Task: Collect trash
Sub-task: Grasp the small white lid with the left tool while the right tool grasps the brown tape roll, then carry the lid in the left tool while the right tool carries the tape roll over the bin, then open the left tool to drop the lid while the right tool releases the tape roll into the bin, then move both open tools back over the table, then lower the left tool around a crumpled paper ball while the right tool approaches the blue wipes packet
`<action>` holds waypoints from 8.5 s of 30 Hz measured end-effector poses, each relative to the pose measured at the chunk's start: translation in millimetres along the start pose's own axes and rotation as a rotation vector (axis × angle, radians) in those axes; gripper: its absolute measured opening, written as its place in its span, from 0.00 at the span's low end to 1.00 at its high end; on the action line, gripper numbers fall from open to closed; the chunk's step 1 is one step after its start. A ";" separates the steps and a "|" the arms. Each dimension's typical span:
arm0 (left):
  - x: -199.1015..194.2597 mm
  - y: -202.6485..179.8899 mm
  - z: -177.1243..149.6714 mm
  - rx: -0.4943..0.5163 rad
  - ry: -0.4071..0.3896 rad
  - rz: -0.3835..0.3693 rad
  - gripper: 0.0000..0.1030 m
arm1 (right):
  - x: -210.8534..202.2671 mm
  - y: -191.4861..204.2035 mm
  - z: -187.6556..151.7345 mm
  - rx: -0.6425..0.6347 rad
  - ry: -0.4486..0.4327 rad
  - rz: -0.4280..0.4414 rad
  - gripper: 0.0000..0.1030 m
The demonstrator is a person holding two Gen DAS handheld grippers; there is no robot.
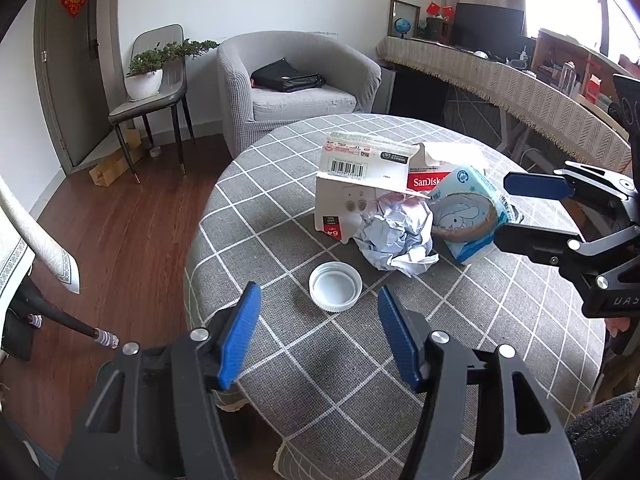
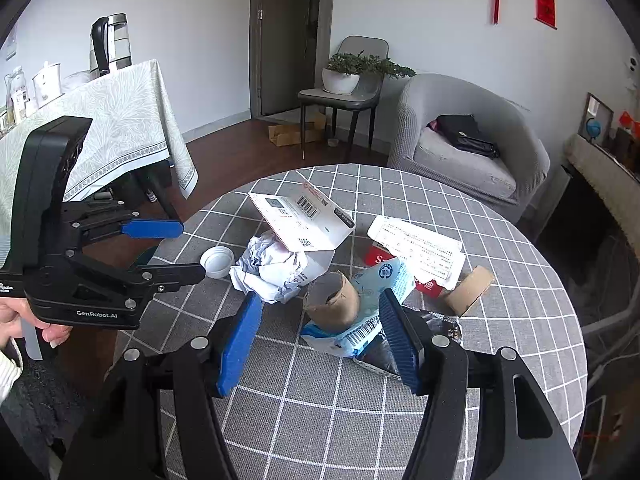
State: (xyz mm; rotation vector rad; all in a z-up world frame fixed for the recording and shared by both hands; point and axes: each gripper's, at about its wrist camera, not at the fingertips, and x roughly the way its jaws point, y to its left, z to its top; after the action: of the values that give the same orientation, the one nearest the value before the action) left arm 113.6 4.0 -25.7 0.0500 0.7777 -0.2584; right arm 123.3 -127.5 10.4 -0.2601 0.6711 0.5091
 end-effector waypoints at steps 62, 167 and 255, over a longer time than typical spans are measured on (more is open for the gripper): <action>-50.1 89.1 -14.5 -0.140 -0.075 0.108 0.32 | 36.4 57.0 46.6 -0.009 -0.065 0.023 0.34; -154.0 238.8 -70.0 -0.295 -0.151 0.275 0.38 | 268.9 300.5 8.0 -0.182 0.441 0.331 0.67; 29.7 -44.6 31.0 -0.022 -0.028 -0.022 0.57 | -6.7 -46.4 -31.1 0.260 0.018 0.087 0.46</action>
State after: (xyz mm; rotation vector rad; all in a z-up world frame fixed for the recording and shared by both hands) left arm 144.1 -49.8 -22.1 0.0172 0.7537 -0.2709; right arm 127.0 -181.3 -5.7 0.0093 0.7606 0.4971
